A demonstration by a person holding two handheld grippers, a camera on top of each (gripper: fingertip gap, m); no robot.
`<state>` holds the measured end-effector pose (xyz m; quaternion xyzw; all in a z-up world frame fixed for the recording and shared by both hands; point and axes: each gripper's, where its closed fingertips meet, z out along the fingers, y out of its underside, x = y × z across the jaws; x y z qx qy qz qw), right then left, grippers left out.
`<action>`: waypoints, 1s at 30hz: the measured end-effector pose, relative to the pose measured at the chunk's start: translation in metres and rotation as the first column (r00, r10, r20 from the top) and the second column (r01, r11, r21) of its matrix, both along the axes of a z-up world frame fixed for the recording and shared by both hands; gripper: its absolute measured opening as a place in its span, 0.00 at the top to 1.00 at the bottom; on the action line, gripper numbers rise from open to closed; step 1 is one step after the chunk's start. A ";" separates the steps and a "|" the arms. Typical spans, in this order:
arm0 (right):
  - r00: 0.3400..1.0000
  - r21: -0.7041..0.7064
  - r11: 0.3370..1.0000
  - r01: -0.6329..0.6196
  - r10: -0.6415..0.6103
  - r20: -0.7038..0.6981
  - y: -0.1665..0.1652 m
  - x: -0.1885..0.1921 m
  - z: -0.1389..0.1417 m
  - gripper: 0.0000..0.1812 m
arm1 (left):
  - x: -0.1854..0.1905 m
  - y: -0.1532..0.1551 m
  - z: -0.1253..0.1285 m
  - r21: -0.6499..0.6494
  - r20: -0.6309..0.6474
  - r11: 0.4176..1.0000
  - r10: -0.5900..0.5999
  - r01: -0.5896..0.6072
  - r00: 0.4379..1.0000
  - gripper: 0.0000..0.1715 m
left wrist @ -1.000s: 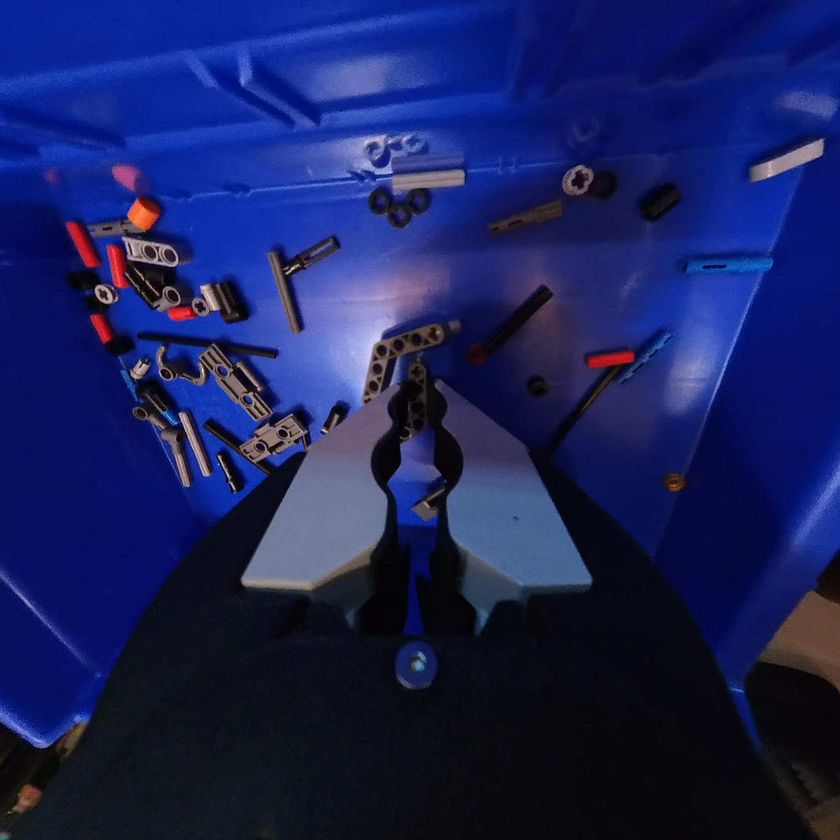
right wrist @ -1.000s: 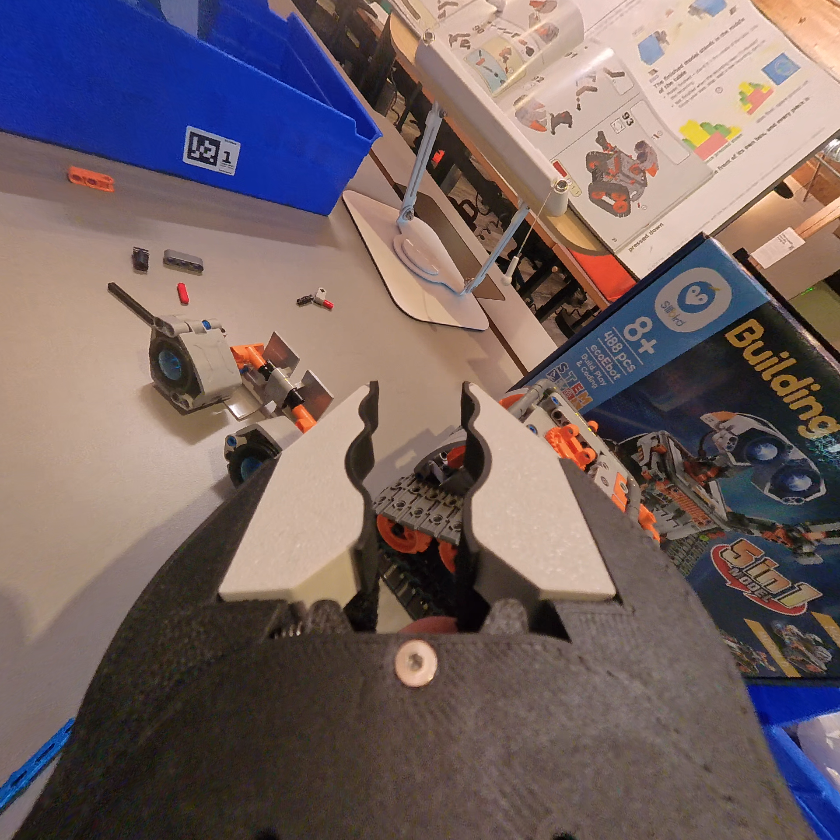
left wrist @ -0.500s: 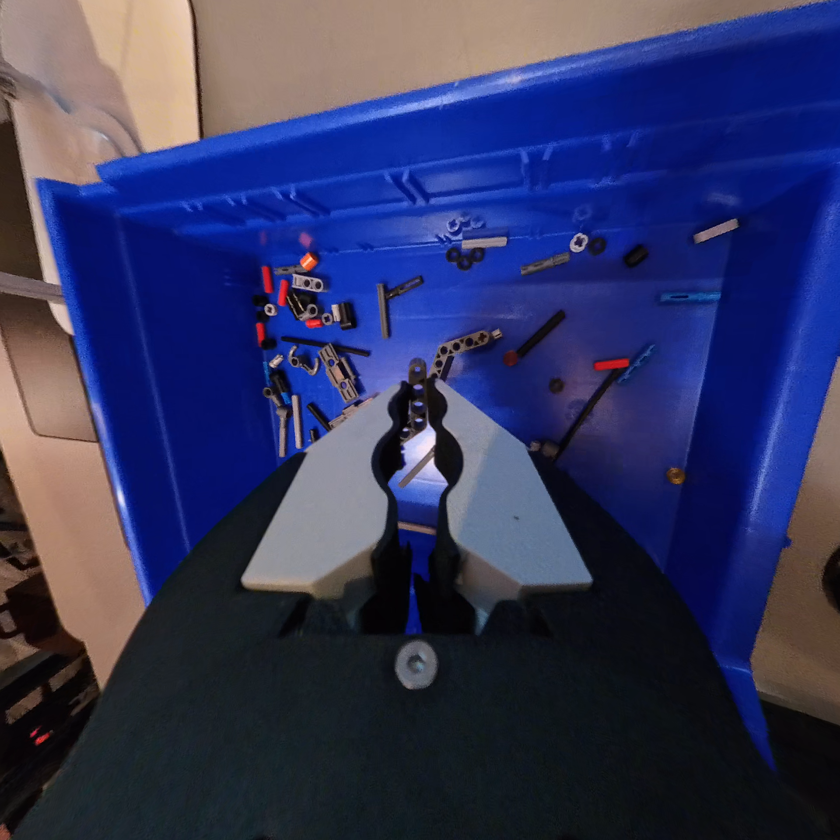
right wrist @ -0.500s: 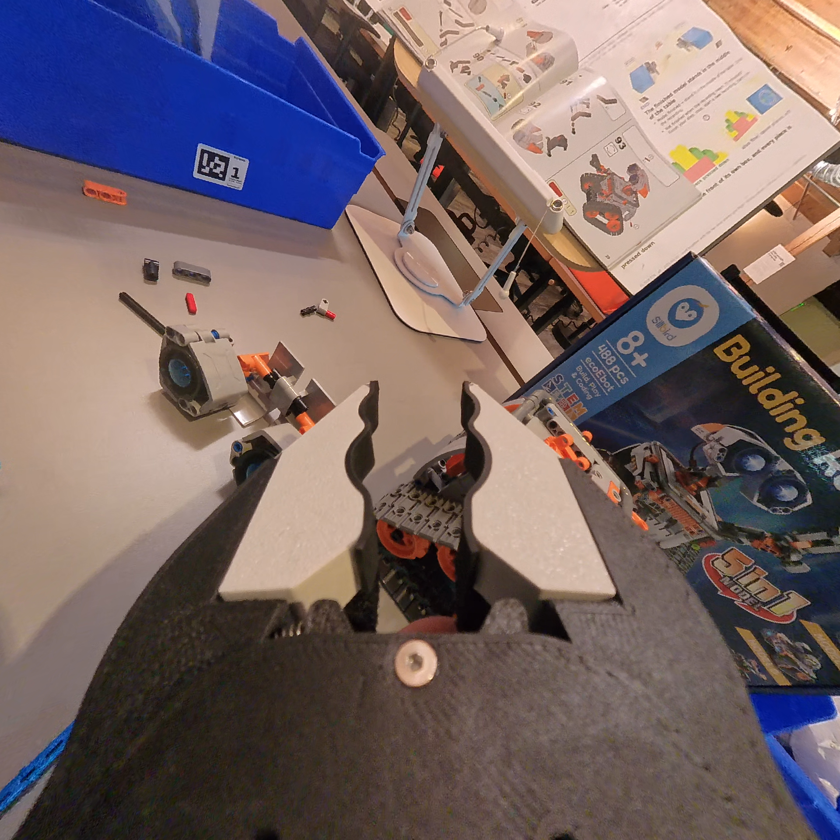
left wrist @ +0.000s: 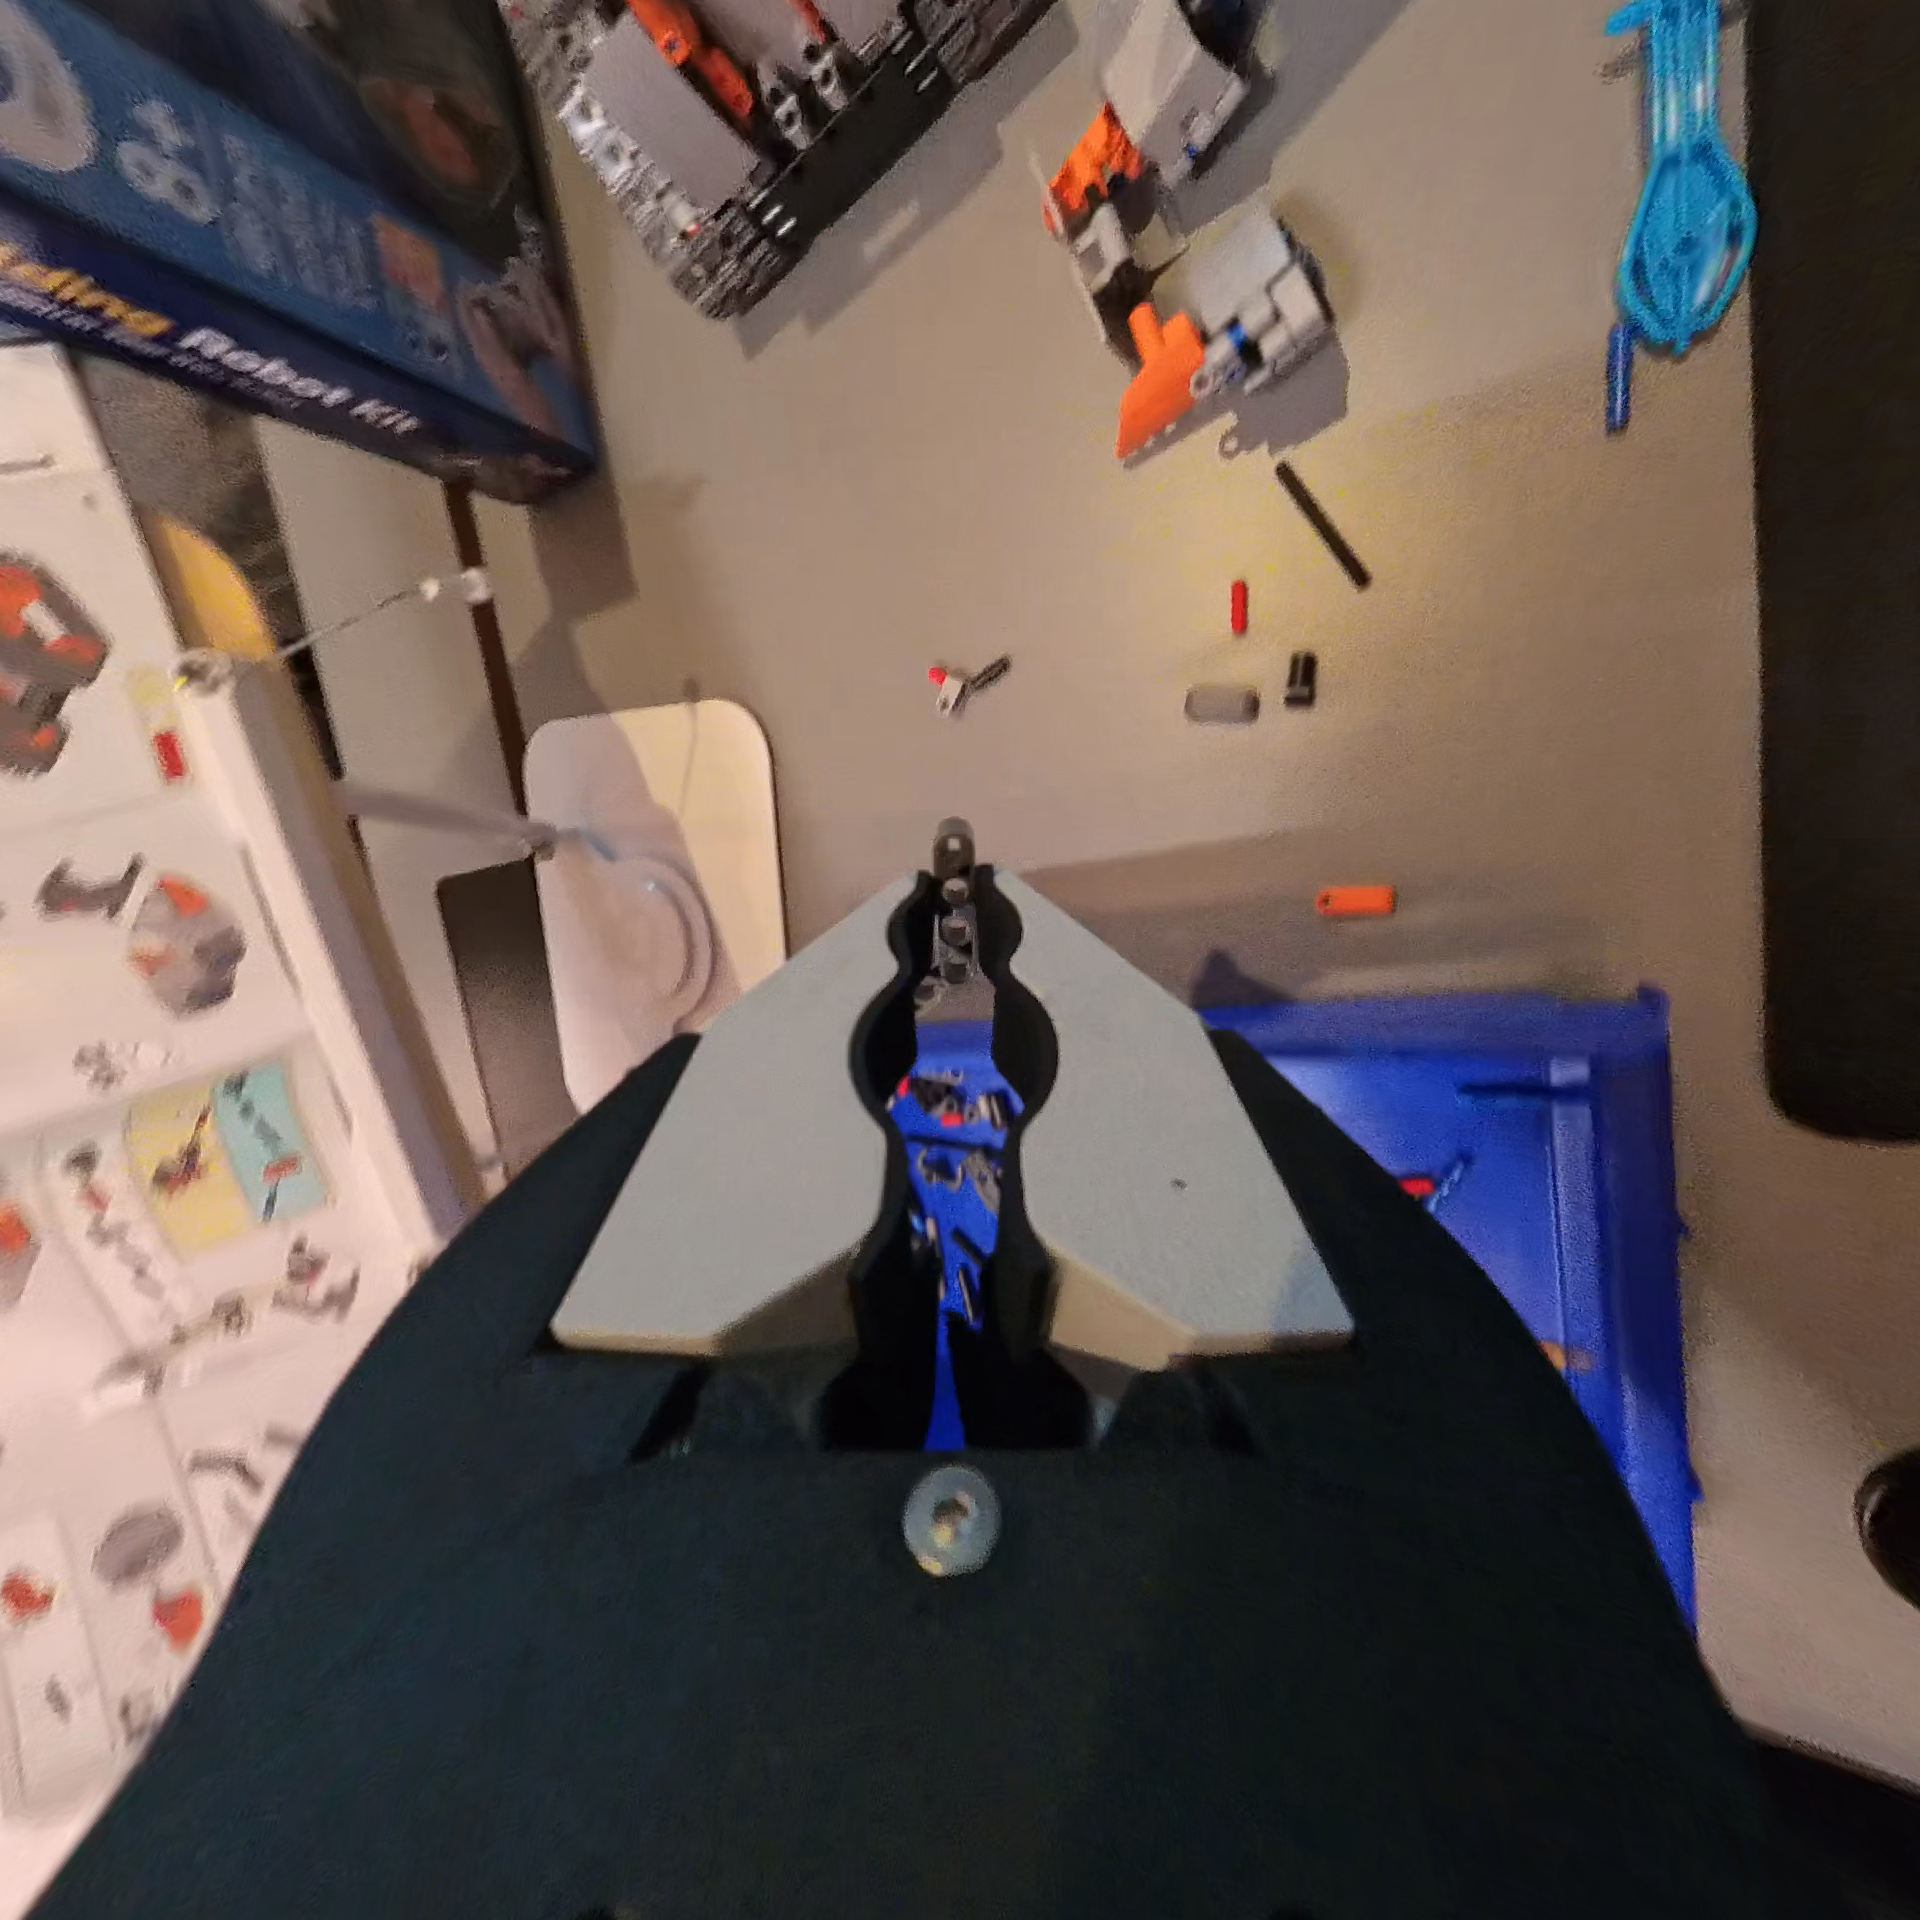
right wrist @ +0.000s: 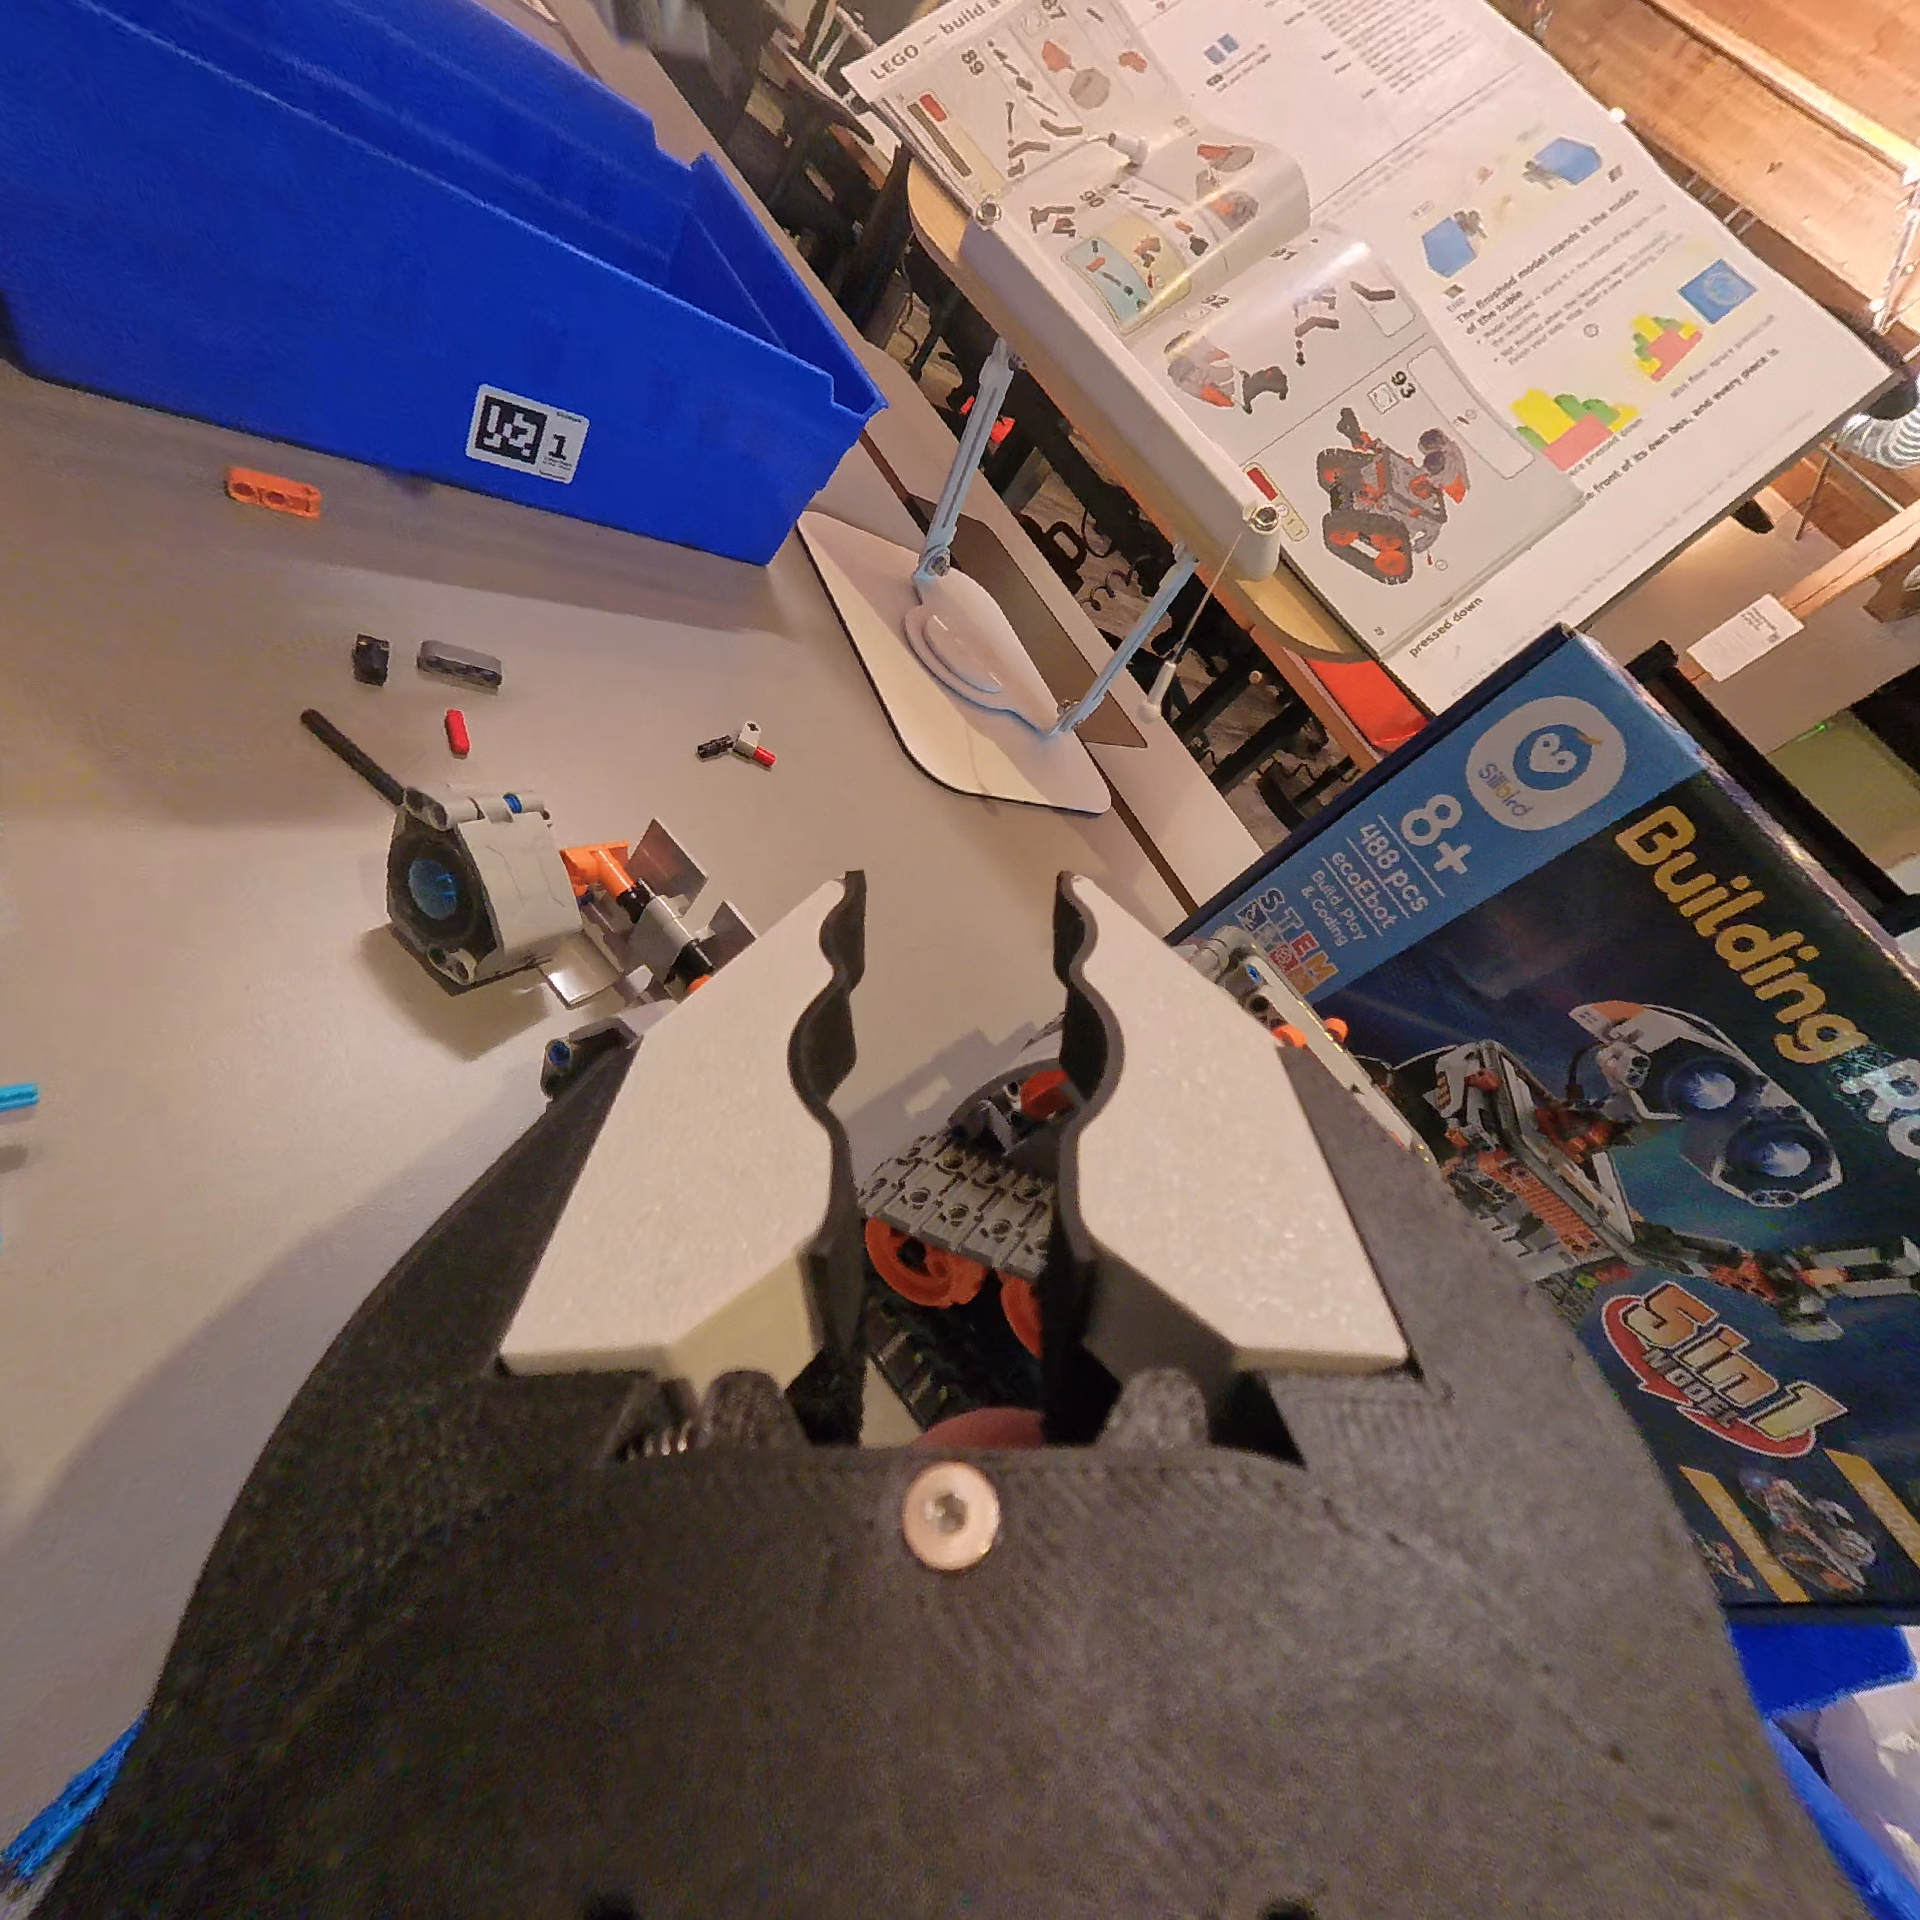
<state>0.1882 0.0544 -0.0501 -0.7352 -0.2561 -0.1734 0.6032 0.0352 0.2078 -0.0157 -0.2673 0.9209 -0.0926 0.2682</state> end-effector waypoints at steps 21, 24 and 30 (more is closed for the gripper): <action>0.988 0.090 0.985 -0.148 0.150 -0.020 -0.024 -0.028 0.024 0.81 | 0.095 -0.070 -0.149 -0.049 -0.567 0.965 0.187 -0.259 0.802 0.83; 0.986 0.096 0.982 -0.161 0.163 -0.020 -0.025 -0.032 0.025 0.81 | 0.095 -0.059 -0.143 0.034 -0.578 0.951 0.269 -0.307 0.770 0.75; 0.991 0.144 0.984 -0.107 0.118 -0.068 -0.027 -0.021 0.035 0.81 | 0.142 -0.032 -0.072 0.071 -0.205 0.840 0.540 -0.537 0.817 0.70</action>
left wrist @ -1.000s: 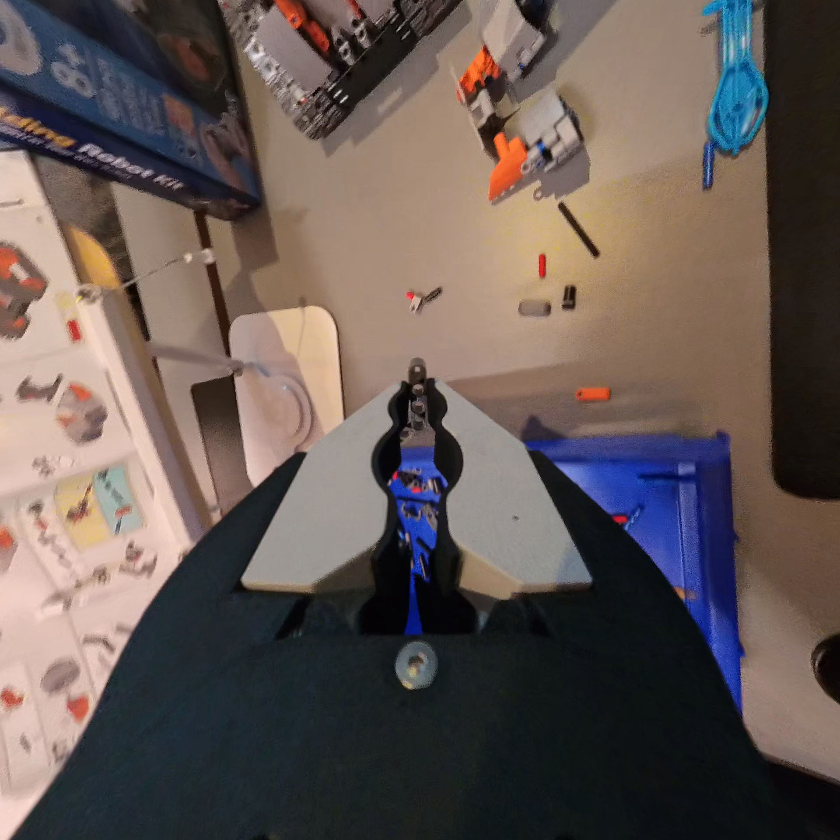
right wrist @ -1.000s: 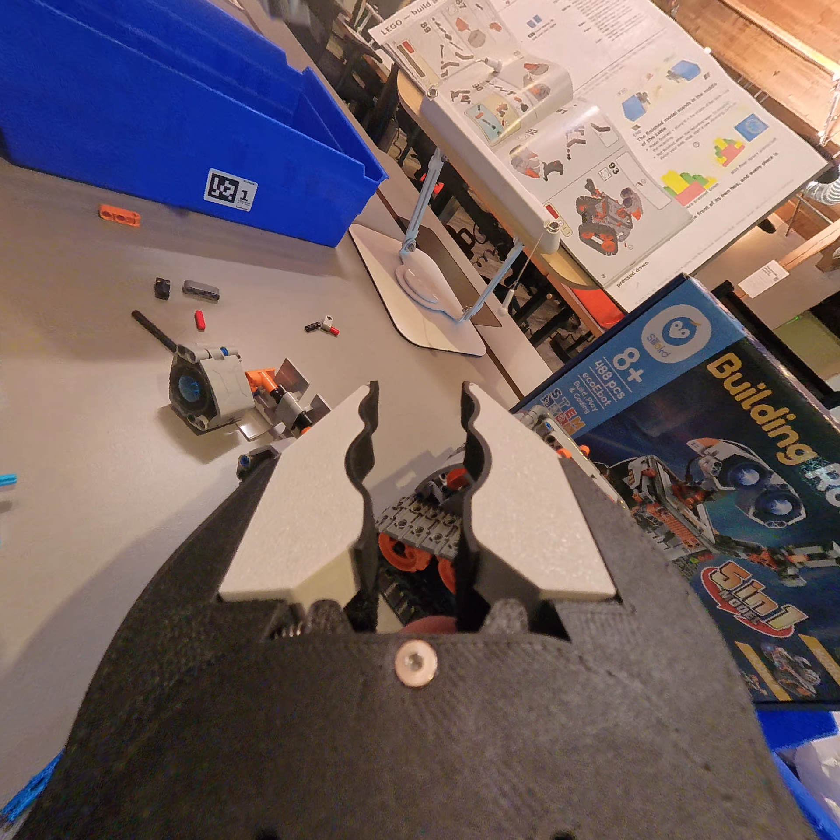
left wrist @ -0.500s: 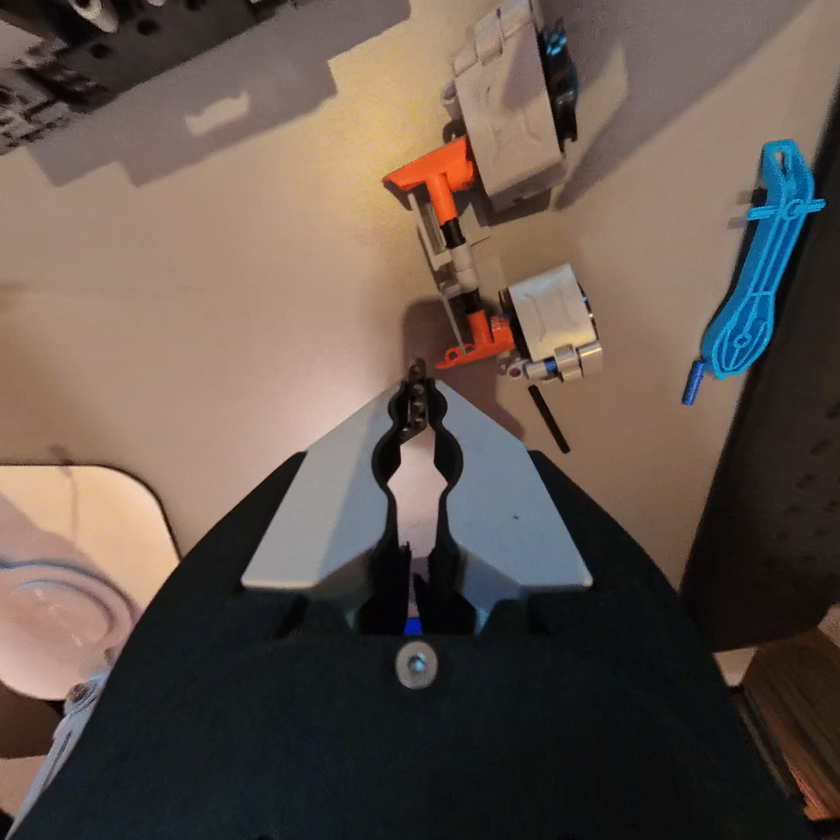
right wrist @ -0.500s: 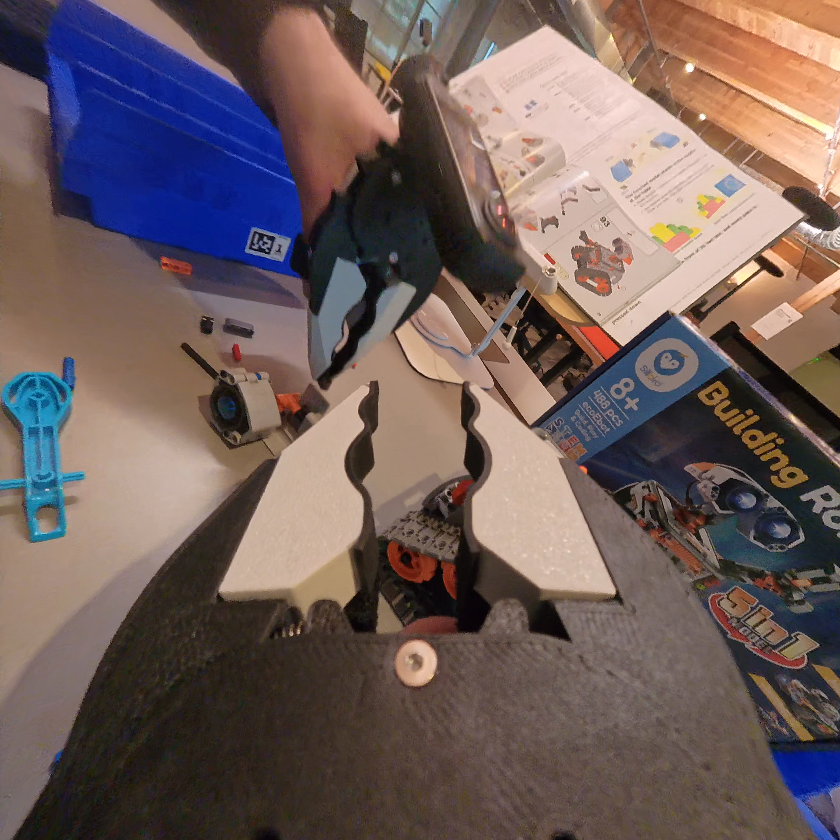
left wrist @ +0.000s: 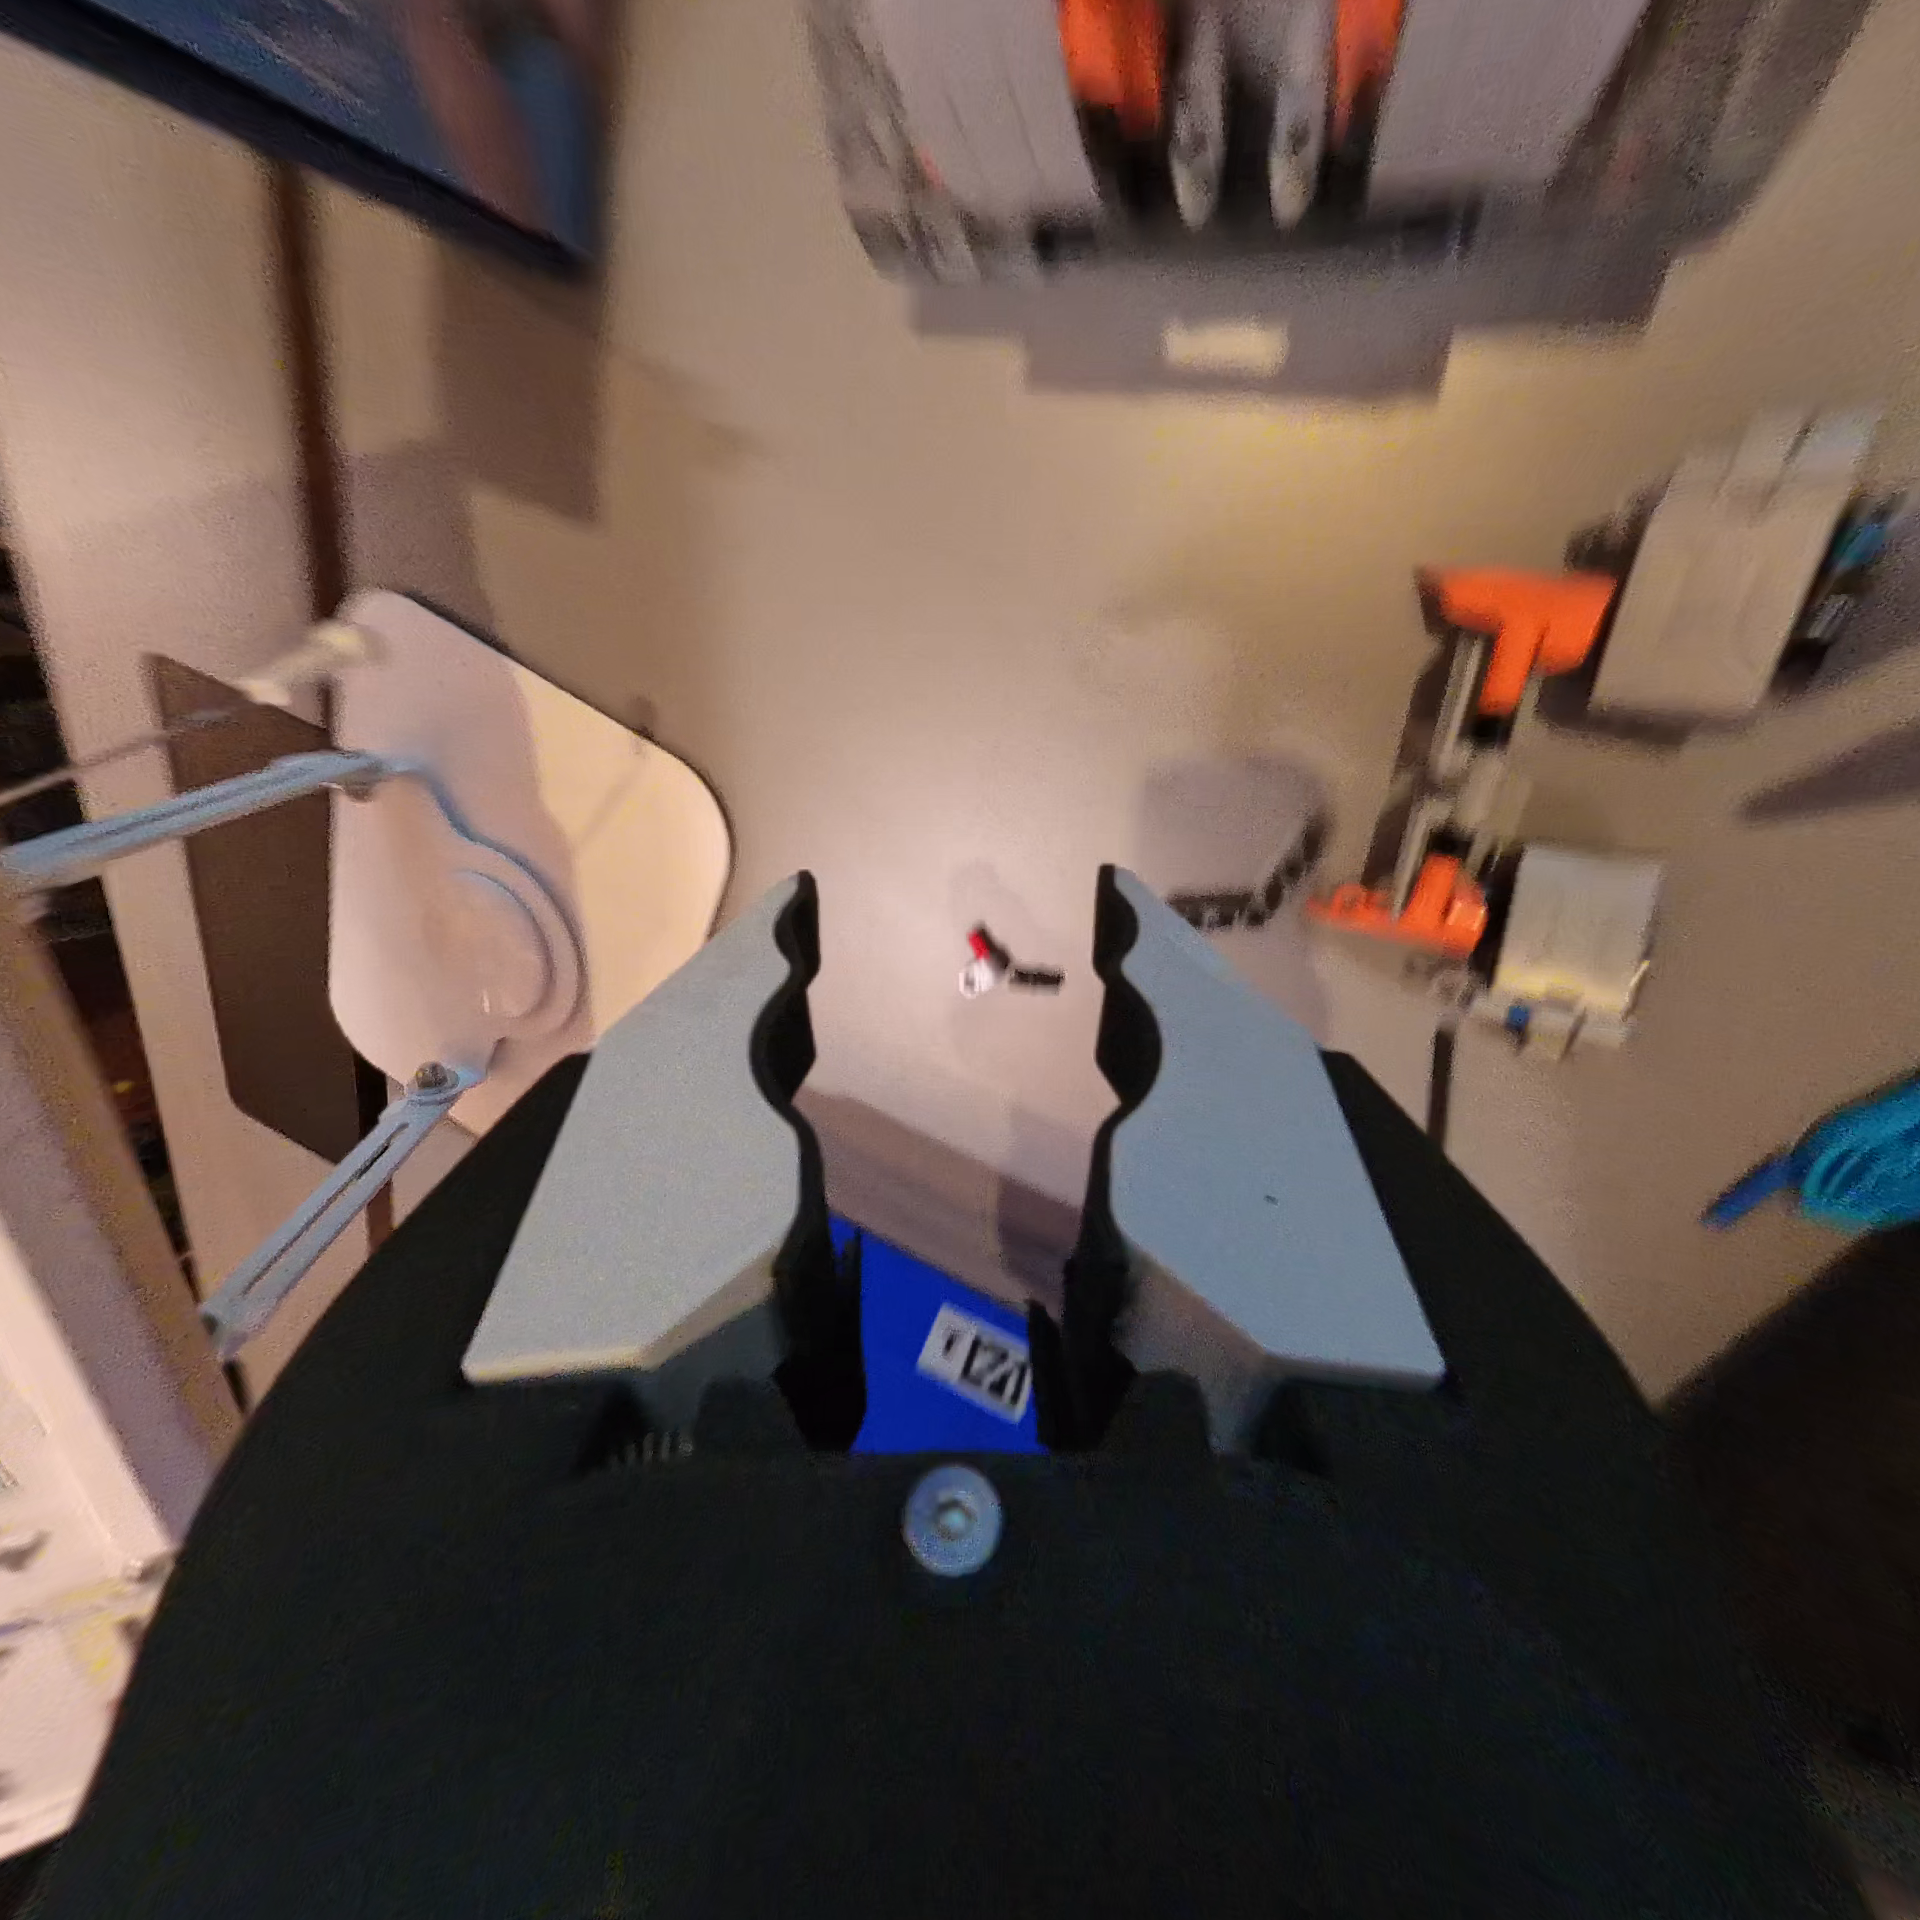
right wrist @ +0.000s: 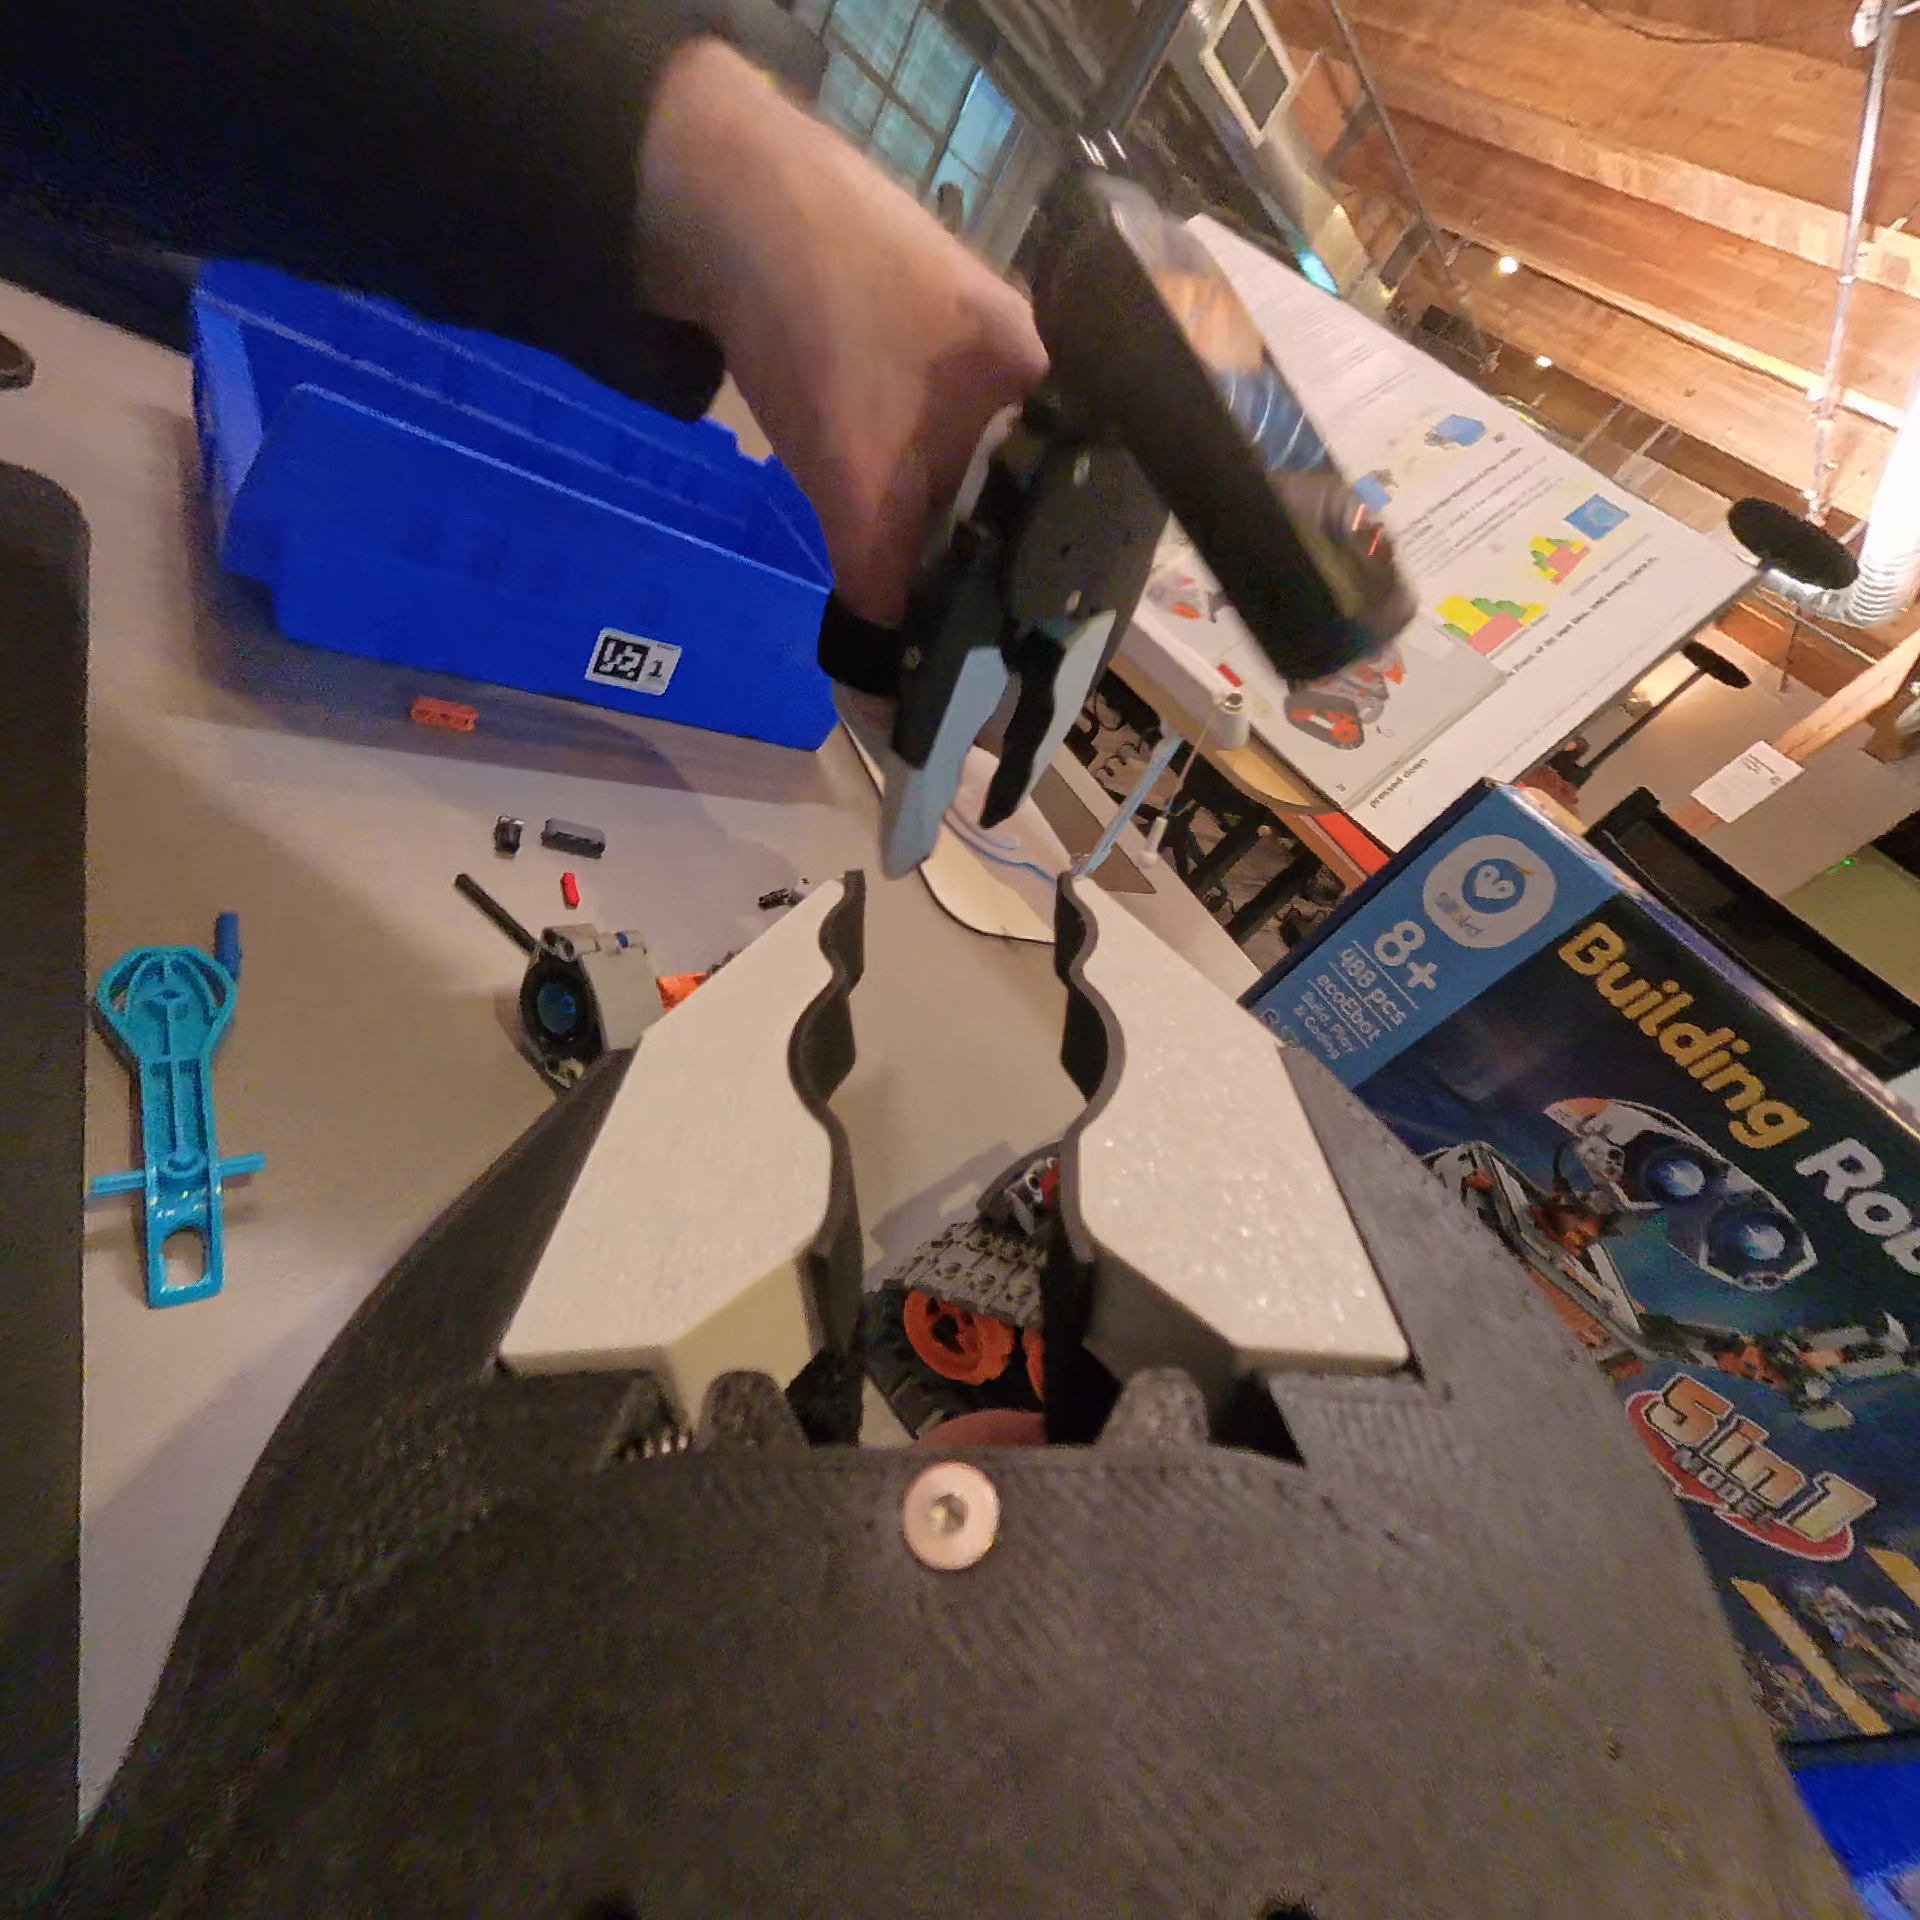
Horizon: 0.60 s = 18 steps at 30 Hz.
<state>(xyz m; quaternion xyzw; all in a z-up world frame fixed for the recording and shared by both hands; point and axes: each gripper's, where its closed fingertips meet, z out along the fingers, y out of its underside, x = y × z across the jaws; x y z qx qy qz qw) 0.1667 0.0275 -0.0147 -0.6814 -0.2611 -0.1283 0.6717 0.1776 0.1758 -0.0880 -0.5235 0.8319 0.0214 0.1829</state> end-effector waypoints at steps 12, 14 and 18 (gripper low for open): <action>0.998 0.027 0.999 -0.025 0.027 -0.052 -0.004 -0.004 0.005 0.81 | -0.008 0.006 0.009 -0.479 0.600 0.873 0.400 -0.089 0.693 0.74; 0.998 0.017 0.999 -0.041 0.041 -0.047 -0.003 -0.008 0.003 0.81 | -0.020 -0.001 -0.003 -0.465 0.605 0.882 0.381 -0.079 0.699 0.74; 0.998 -0.006 0.999 -0.053 0.052 -0.033 0.000 -0.011 -0.004 0.81 | -0.045 -0.015 -0.014 -0.411 0.600 0.911 0.299 -0.034 0.742 0.75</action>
